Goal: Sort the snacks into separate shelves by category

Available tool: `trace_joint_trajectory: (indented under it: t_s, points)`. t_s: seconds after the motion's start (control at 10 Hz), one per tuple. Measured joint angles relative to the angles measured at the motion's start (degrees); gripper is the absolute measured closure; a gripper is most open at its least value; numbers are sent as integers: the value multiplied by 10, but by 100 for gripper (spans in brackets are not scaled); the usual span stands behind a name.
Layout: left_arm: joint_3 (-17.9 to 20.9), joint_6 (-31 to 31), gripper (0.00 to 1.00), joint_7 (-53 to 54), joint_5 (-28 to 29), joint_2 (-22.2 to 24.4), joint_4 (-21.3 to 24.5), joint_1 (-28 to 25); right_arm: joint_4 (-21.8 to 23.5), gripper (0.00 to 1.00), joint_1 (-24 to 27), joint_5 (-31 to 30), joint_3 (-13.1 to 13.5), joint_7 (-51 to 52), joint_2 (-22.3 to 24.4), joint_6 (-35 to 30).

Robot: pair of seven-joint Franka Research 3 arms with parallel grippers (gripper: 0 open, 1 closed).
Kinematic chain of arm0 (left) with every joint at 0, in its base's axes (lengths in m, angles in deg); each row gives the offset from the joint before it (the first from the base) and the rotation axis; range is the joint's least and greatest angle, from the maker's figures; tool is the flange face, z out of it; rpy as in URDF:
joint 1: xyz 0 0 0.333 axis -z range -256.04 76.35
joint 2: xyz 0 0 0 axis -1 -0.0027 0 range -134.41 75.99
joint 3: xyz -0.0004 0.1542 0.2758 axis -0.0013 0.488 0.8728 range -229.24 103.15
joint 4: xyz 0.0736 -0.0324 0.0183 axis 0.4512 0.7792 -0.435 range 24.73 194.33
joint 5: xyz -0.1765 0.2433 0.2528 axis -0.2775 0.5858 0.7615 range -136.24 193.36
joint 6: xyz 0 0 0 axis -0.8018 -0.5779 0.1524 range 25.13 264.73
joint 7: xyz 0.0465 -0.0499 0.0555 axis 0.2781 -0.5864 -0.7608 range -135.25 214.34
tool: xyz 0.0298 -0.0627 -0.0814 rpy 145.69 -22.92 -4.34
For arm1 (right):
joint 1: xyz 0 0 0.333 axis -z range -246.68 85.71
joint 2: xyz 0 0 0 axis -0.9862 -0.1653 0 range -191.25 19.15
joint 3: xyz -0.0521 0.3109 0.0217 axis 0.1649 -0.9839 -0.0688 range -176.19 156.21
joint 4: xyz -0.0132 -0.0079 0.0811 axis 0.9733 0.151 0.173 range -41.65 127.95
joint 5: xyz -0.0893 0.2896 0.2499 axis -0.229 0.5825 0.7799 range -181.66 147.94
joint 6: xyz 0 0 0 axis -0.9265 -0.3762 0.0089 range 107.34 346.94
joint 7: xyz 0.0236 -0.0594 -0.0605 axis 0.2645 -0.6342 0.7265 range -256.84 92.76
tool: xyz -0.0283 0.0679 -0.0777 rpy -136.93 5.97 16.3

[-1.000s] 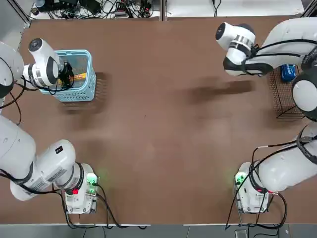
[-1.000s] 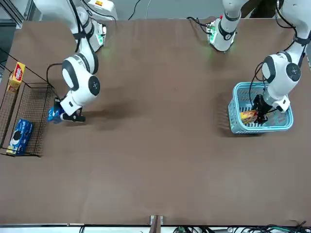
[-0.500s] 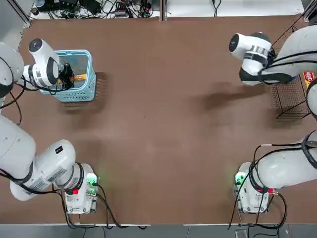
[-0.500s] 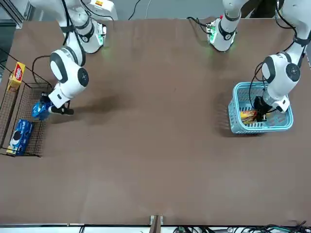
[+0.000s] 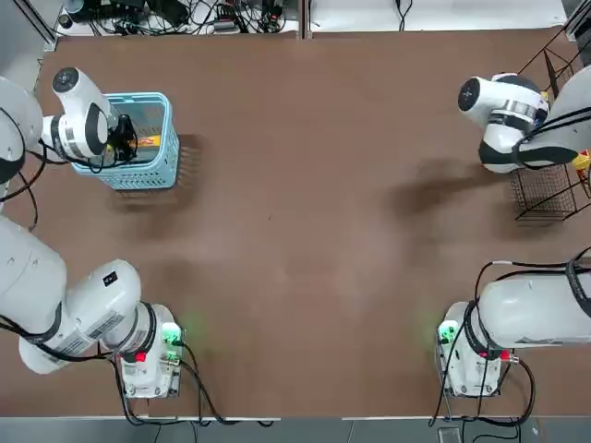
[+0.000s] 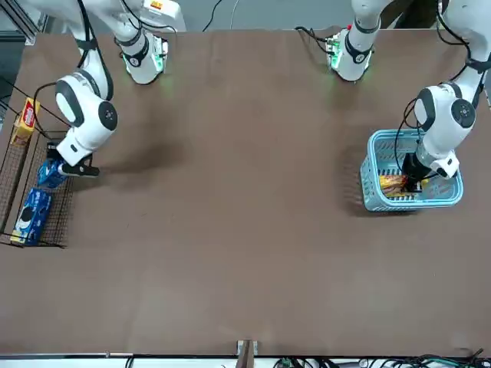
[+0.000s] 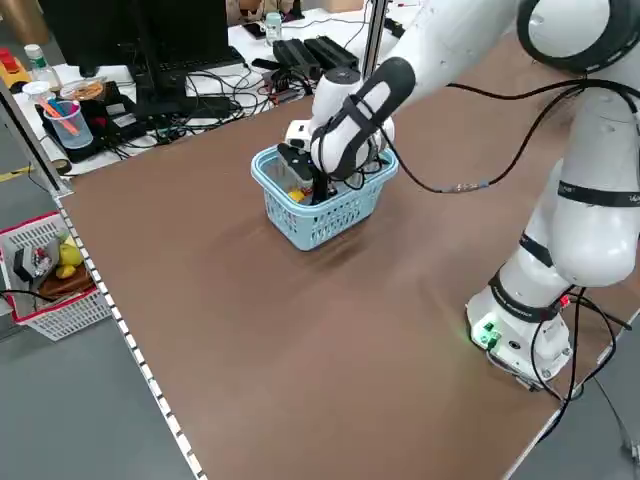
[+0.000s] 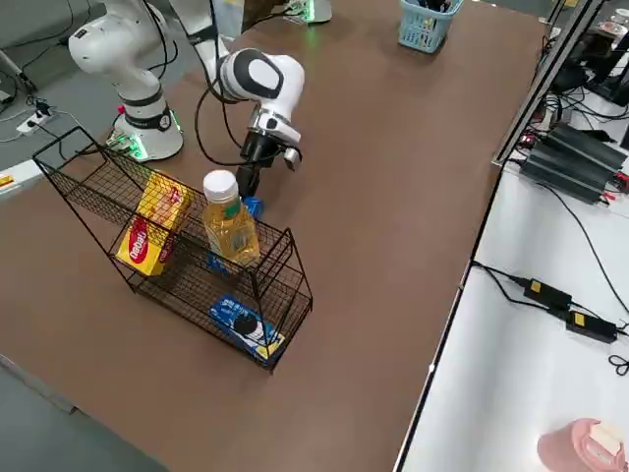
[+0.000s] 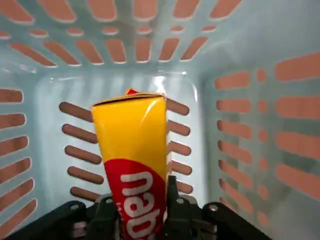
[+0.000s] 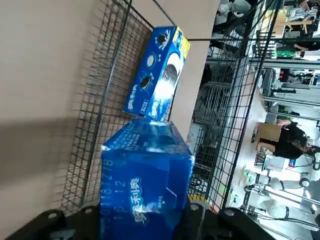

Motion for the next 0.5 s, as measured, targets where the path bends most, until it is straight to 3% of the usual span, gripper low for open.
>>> trace_joint_trajectory:
  t_s: [0.3,0.5]
  points:
    - [-17,-116,69,3,1,62,-21,0,21,53,10,-108,72,-46,0,45]
    - [-31,-202,69,3,-3,100,-43,0,30,57,10,-130,81,-78,0,49]
